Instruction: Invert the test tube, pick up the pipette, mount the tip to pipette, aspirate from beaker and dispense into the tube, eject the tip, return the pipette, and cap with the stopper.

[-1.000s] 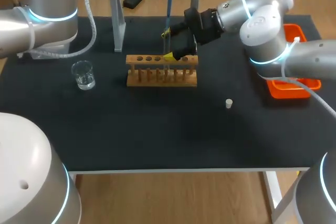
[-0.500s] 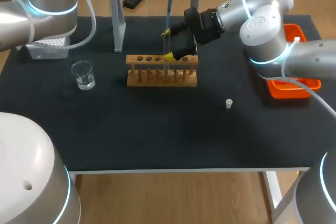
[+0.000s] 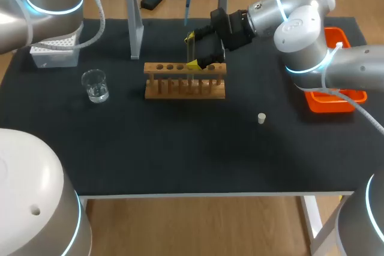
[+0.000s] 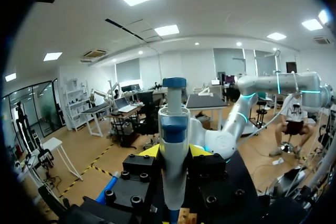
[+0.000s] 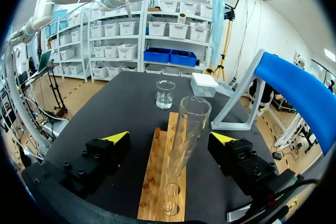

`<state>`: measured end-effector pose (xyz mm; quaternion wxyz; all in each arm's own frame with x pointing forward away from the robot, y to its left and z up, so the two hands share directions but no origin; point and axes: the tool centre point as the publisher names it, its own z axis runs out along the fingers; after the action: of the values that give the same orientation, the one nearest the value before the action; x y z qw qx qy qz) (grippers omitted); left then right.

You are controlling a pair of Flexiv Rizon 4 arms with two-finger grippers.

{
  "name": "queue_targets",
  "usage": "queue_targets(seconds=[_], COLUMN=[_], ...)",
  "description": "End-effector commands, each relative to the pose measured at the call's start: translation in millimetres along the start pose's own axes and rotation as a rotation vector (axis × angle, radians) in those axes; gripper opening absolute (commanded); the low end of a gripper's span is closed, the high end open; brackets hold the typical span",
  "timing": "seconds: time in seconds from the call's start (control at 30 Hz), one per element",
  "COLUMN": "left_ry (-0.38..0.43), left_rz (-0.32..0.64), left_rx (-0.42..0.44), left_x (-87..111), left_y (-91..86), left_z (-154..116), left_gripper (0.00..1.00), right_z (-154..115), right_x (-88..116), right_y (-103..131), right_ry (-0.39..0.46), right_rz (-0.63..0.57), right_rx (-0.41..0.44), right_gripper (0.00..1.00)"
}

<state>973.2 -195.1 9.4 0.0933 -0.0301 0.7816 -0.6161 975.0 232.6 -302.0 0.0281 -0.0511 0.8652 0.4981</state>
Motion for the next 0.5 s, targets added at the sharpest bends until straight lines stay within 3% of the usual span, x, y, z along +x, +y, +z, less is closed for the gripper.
queue_targets(seconds=[0.03,0.27,0.5], left_ry=[-0.026,-0.067,-0.113], left_rz=[-0.008,-0.058,-0.122], left_rx=[-0.026,-0.071,-0.052], left_x=[15.4,43.8,91.4], left_y=[-3.1,8.6,38.9], left_z=[-25,-65,-91], left_gripper=[0.00,0.00,0.00], right_z=[0,0,0], right_x=[0,0,0], right_y=[0,0,0], right_ry=[0.001,0.001,0.001], right_rz=[-0.001,-0.001,-0.001], right_rx=[0.000,0.000,0.000], right_gripper=[1.00,1.00,1.00])
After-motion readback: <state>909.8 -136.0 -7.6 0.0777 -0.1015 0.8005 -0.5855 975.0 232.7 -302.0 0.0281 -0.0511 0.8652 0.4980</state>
